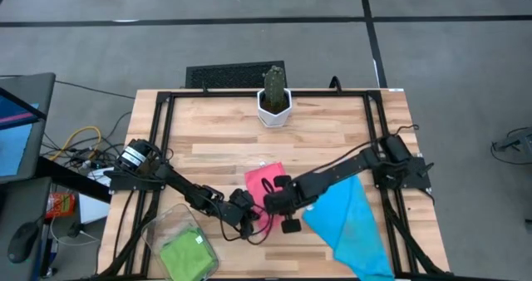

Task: Fold microfiber towels
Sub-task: Fold the pink microfiber cloth

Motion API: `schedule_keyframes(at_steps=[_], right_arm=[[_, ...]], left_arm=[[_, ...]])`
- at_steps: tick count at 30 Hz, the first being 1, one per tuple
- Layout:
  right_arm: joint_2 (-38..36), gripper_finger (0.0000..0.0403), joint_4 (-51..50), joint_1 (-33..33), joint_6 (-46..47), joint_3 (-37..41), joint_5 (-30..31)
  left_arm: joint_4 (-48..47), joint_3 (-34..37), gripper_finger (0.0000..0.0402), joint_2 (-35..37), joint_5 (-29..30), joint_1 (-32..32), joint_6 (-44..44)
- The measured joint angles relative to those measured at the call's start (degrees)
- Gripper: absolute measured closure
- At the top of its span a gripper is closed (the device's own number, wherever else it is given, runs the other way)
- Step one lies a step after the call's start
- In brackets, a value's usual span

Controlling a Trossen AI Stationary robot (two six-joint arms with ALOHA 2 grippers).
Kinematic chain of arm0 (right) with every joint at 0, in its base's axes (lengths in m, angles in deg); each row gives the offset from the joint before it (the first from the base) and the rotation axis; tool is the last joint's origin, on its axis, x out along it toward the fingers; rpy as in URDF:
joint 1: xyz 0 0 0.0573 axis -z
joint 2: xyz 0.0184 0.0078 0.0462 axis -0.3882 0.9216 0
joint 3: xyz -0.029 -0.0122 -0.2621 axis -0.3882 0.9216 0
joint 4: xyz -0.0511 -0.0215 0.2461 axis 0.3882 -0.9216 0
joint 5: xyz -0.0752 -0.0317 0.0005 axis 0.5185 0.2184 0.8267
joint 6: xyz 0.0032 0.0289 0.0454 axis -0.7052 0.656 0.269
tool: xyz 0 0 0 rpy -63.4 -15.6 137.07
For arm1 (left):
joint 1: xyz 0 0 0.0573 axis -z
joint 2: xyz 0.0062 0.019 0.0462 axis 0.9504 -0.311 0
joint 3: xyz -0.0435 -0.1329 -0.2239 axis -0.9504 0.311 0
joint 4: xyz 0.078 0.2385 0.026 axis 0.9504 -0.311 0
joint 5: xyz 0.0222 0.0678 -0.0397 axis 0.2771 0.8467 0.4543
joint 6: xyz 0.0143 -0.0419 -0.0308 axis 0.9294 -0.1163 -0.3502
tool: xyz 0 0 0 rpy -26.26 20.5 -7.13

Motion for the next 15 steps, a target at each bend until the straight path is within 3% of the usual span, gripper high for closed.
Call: schedule_keyframes(at_steps=[10, 15], right_arm=[[0.0, 0.0377, -2.6, 3.0, -2.2, 0.0, -0.7], [0.0, 0.0351, -1.4, 3.6, -3.5, 0.0, -3.1]], left_arm=[[0.0, 0.0, 0.0401, 0.0, -1.1, 0.0, 0.0], [0.0, 0.0, 0.0401, 0.0, -1.2, 0.0, 0.0]])
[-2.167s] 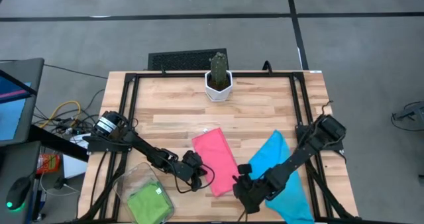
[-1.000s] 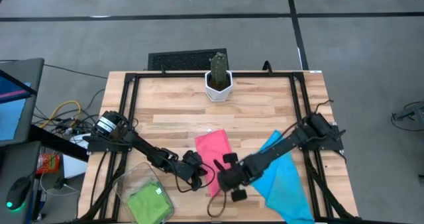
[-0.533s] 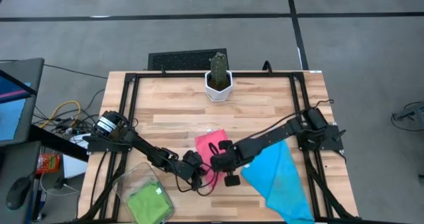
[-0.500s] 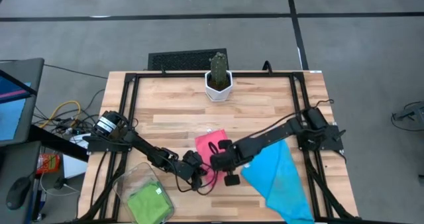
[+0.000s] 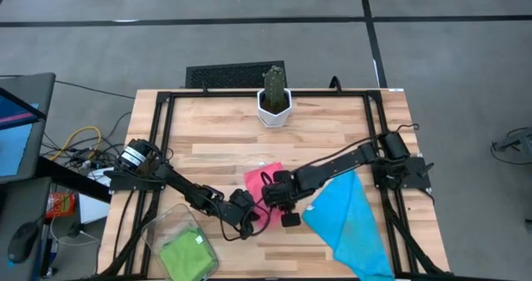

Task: Fold microfiber towels
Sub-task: Fold the pink microfiber cloth

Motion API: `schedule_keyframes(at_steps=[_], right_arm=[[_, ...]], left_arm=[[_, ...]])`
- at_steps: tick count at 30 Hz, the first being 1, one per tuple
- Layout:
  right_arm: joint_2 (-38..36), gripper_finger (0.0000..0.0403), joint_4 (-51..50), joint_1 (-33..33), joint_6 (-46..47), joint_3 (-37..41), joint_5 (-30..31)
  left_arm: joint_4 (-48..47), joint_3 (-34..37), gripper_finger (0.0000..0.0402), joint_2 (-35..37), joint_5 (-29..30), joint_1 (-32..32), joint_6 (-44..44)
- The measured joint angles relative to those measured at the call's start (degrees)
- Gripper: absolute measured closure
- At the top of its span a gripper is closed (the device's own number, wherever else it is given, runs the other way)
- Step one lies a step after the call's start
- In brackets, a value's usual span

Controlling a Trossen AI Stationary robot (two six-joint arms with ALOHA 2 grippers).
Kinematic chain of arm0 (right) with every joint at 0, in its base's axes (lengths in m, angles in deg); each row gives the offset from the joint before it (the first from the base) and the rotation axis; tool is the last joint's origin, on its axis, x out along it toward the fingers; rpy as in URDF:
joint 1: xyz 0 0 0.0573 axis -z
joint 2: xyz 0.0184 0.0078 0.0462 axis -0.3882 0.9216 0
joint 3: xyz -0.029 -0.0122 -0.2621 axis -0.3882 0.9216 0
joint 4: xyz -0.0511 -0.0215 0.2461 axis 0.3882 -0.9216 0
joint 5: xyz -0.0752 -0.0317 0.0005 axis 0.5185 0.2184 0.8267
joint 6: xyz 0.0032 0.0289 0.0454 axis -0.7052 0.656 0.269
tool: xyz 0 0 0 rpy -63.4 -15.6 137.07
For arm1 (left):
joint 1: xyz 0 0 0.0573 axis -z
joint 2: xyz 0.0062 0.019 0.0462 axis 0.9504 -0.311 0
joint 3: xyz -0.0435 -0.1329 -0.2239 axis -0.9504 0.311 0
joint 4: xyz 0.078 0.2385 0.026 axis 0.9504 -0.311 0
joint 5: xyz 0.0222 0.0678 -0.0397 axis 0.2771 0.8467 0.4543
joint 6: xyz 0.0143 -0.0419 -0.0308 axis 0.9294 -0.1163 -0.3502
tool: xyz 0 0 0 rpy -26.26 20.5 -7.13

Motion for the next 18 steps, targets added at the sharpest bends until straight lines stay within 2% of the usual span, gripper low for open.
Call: schedule_keyframes(at_steps=[14, 18], right_arm=[[-0.8, 0.0245, -0.7, 3.6, 1.7, 0.0, 1.0], [-3.5, 0.0220, -1.4, 4.1, 1.5, 0.0, 1.8]], left_arm=[[0.0, 0.0, 0.0401, 0.0, -0.5, 0.0, 0.0], [0.0, 0.0, 0.0401, 0.1, -0.8, 0.0, 0.0]])
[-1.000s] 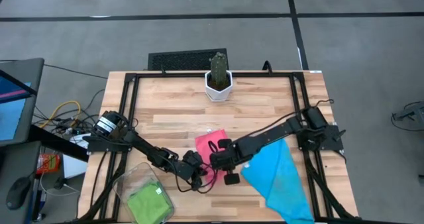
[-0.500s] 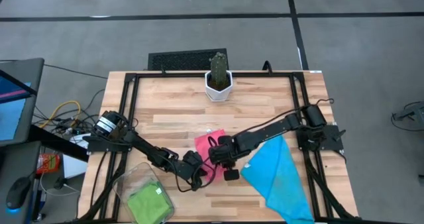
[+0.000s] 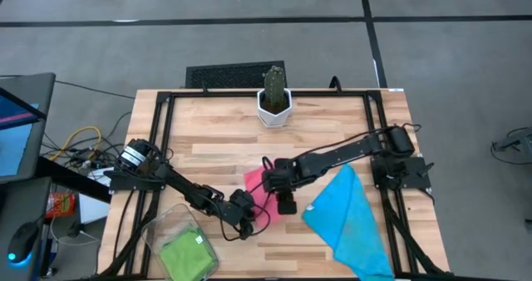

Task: Fold microfiber towels
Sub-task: Fold the pink microfiber cloth

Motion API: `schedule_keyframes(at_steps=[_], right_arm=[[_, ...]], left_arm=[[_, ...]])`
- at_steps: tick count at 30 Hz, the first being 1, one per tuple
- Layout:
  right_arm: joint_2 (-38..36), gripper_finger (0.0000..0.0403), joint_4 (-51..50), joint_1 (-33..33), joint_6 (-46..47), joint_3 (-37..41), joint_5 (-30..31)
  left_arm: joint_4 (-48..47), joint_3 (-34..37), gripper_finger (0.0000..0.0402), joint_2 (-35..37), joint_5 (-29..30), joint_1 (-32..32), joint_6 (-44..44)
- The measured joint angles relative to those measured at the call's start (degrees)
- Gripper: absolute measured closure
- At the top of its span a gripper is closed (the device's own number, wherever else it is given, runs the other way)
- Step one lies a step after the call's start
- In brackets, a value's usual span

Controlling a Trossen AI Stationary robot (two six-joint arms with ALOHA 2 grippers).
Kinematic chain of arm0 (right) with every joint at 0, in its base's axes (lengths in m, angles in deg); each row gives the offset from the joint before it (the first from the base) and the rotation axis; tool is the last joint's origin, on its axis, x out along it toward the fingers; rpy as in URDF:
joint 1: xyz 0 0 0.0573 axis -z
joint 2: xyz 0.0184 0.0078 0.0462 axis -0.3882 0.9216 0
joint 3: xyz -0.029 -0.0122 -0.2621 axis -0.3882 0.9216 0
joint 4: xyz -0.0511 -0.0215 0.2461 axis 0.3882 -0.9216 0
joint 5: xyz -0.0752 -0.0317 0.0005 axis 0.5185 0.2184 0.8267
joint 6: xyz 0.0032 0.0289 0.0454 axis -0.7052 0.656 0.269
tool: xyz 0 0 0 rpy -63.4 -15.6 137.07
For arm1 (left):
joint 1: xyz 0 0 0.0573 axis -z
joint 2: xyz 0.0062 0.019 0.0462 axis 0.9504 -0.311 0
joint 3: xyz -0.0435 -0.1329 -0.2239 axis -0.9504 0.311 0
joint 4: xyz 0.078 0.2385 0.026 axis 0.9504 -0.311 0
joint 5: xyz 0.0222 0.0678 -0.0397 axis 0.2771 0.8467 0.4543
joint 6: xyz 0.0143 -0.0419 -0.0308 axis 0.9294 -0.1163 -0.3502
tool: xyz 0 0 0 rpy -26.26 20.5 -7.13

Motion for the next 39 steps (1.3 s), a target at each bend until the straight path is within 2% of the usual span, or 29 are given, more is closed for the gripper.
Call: schedule_keyframes(at_steps=[7, 11, 15, 19, 24, 32, 39], right_arm=[[-5.7, 0.0203, -2.8, 1.3, 2.4, 0.0, 2.5], [-7.4, 0.0209, -1.0, -2.0, 2.7, 0.0, 1.4], [-6.1, 0.0216, 3.4, -5.4, -0.5, 2.4, 2.5], [-4.2, 0.0219, 9.9, -3.7, -2.2, 5.1, 3.0], [0.2, 0.0218, 15.2, -1.8, -4.8, 5.5, -1.0], [5.7, 0.0222, 17.1, -2.3, -6.3, 5.3, -2.2], [5.1, 0.0249, 14.9, -1.6, -6.0, 5.5, -2.0]], left_arm=[[-0.1, 0.0, 0.0401, 0.5, -1.3, -0.3, 0.0], [0.0, 0.0, 0.0401, 0.6, -1.9, -0.5, -0.4], [0.0, 0.0, 0.0401, 0.6, -1.8, -0.6, -0.4], [-0.1, 0.0, 0.0401, 0.6, -1.6, -0.6, -0.4], [-0.2, 0.0, 0.0401, 0.6, -1.6, -0.6, 0.0], [-0.2, 0.0, 0.0401, 0.6, -1.2, -0.6, -0.5], [-0.1, 0.0, 0.0401, 0.6, -1.1, -0.6, -0.5]])
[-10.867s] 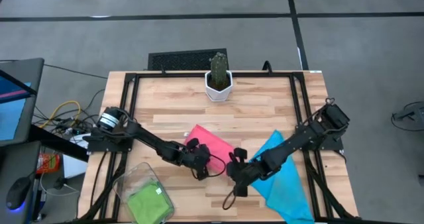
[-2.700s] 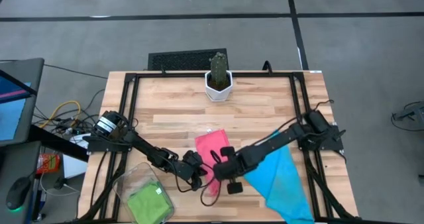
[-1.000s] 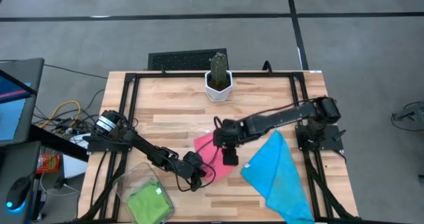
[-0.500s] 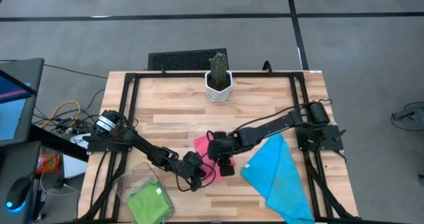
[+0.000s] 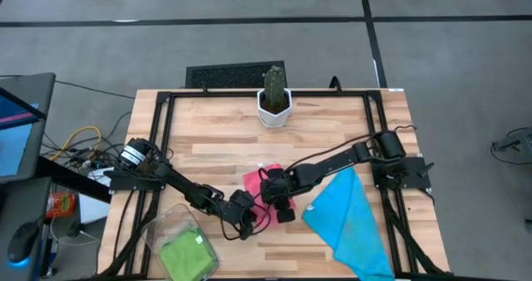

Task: Fold microfiber towels
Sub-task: Fold the pink microfiber cloth

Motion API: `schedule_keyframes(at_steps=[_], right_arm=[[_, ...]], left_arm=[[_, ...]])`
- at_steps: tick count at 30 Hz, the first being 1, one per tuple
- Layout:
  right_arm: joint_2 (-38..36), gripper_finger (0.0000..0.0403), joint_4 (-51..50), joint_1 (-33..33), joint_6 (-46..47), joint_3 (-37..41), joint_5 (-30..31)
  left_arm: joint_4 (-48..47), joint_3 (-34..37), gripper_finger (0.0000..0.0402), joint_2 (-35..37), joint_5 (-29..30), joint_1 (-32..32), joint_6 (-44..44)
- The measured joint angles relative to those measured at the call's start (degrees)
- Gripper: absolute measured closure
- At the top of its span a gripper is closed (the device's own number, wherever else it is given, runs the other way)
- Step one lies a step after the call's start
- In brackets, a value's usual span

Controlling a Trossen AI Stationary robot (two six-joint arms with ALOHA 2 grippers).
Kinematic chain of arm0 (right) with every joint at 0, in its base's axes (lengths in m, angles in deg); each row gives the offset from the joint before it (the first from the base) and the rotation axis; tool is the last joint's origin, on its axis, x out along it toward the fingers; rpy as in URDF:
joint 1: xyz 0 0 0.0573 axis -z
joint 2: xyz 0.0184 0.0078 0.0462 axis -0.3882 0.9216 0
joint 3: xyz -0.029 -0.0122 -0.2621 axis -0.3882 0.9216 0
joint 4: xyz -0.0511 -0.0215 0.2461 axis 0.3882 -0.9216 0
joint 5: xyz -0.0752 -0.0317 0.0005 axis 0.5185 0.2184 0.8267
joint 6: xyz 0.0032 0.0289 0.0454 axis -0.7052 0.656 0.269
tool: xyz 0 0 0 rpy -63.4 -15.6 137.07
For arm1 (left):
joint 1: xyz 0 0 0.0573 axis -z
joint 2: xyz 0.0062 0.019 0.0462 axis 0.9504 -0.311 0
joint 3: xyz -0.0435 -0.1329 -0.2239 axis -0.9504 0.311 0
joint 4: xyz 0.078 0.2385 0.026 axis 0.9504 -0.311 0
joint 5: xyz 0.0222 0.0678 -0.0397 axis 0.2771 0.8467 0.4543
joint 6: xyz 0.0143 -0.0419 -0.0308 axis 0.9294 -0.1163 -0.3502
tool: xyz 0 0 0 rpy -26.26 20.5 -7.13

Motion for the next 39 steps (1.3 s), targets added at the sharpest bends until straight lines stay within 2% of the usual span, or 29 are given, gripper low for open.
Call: schedule_keyframes(at_steps=[7, 12, 16, 22, 28, 33, 35, 39], right_arm=[[-1.3, 0.0338, -1.7, -0.3, 0.4, -0.1, 0.2], [-1.3, 0.0368, -1.0, -0.2, 1.0, -0.1, 0.2], [-1.3, 0.0349, -0.6, -0.2, 1.0, -0.1, 0.2], [-1.3, 0.0273, -0.8, -0.4, 1.0, -0.1, 0.3], [-0.9, 0.0213, -0.7, -1.1, 0.2, -0.1, 3.8], [-0.8, 0.0209, -0.7, -0.9, -0.6, 0.0, 5.1], [-0.8, 0.0218, -0.7, -0.6, -1.5, 0.0, 6.3], [-0.8, 0.0244, 0.2, -0.4, -2.1, 0.0, 5.0]], left_arm=[[-0.1, 0.0, 0.0401, 0.0, 0.0, 0.0, 0.0], [-0.2, 0.0, 0.0401, 0.0, 0.0, 0.0, 0.3], [-0.2, 0.0, 0.0401, 0.0, 0.0, 0.0, 0.3], [-0.3, 0.0, 0.0401, 0.0, 0.0, 0.0, 0.4], [-0.3, 0.0, 0.0401, 0.0, 0.3, 0.0, 0.5], [-0.3, 0.0, 0.0401, 0.0, 0.5, 0.0, 0.4], [-0.3, 0.0, 0.0401, 0.0, 0.5, 0.0, 0.4], [-0.3, 0.0, 0.0401, 0.0, 0.5, 0.0, 0.3]])
